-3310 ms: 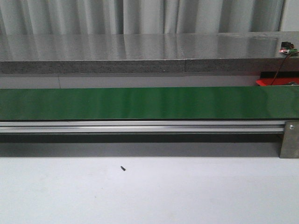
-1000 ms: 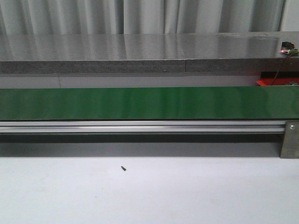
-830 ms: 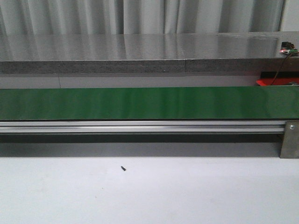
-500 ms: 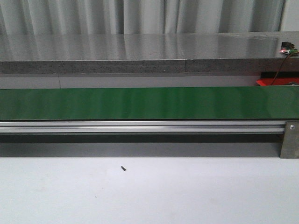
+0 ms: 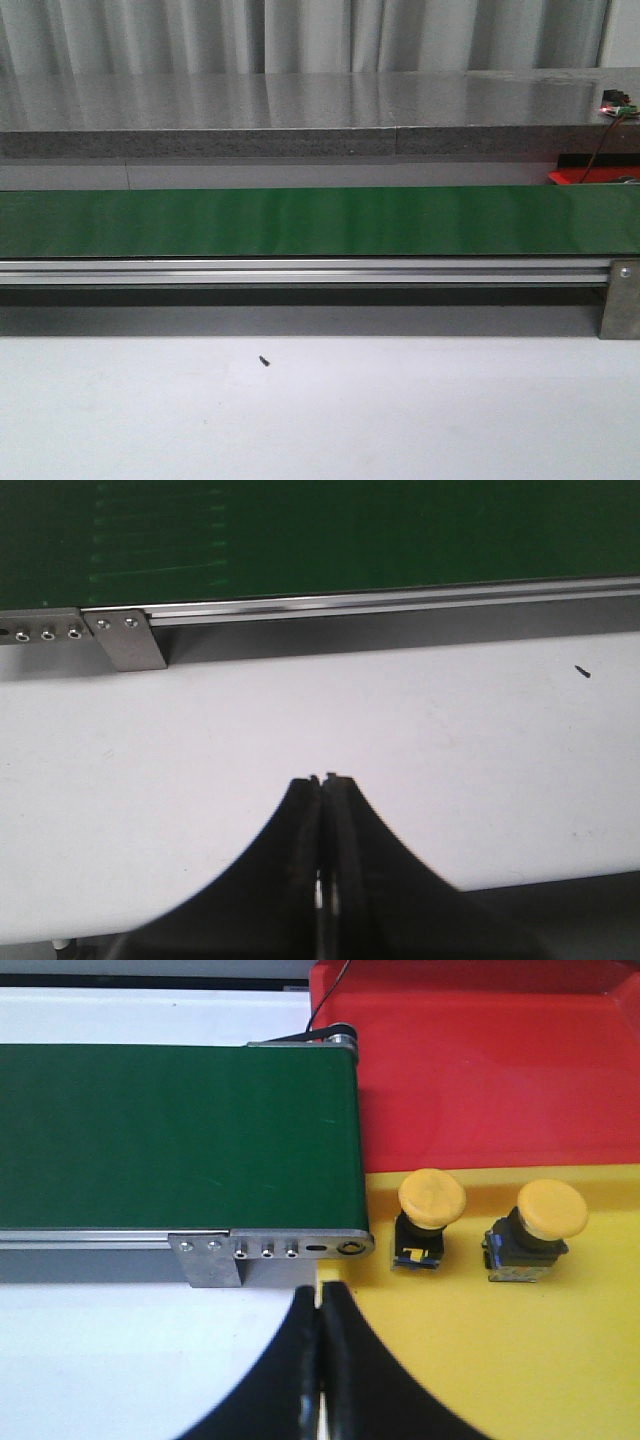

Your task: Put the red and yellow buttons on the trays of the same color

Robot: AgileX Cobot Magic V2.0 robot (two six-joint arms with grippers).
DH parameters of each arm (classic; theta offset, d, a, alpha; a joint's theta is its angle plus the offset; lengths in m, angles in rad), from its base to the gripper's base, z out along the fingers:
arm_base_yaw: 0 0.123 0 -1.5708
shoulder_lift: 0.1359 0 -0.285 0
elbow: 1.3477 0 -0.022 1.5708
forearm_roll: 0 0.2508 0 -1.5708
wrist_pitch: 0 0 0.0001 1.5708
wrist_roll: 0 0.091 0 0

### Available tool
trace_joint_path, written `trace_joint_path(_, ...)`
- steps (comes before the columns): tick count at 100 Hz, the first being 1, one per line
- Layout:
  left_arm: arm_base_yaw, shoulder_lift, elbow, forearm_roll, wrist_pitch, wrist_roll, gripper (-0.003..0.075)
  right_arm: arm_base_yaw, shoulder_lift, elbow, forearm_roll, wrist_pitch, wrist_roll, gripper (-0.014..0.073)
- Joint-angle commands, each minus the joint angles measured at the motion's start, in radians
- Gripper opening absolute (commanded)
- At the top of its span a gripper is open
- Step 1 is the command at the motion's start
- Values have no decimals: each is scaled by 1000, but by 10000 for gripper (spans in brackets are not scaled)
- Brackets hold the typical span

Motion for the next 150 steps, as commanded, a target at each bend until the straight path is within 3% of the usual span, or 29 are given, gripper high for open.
trace_joint_path(1, -9, 3, -26, -12, -51, -13, -20, -7, -50, -1, -10, -80, 0, -67)
trace_joint_path(137, -9, 3, -26, -1, -93, -13, -20, -7, -98, 18, -10, -72, 0, -67)
trace_joint_path(150, 9, 13, -37, 66, -133, -108, -20, -7, -98, 18, -10, -72, 0, -67)
